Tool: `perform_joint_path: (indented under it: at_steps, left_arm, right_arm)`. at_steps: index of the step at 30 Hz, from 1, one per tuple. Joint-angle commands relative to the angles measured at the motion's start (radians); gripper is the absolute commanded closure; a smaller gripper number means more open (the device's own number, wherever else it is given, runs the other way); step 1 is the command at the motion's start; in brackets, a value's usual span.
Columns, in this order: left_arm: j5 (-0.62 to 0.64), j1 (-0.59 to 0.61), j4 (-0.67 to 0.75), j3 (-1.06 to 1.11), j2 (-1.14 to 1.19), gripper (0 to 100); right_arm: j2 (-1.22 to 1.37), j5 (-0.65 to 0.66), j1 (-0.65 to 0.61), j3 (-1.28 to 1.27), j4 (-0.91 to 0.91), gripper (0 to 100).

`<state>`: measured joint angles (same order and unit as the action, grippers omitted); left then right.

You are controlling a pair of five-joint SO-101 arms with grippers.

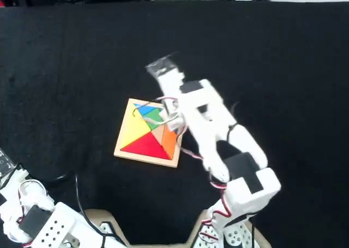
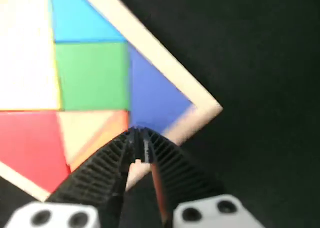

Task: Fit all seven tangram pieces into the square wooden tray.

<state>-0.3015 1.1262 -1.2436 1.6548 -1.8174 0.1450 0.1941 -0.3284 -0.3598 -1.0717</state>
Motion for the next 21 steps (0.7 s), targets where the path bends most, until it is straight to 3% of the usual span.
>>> perform_joint_path:
  at_steps: [1,7,15,21]
  left_arm:
    - [0.005,-0.015,-0.005,-0.008,-0.003,88]
    - [0.005,-0.015,-0.005,-0.008,-0.003,88]
    - [0.005,-0.015,-0.005,-0.008,-0.003,88]
    - [0.005,-0.015,-0.005,-0.008,-0.003,88]
  right_arm:
    - [-0.127,-0.049,0.092,0.048,-0.052,98.7]
    - [-0.114,0.009,0.126,-0.084,0.126,98.7]
    - [0.171,0.014,0.089,0.136,0.020,98.7]
    - [0.245,0.014,0.021,0.263,0.000,98.7]
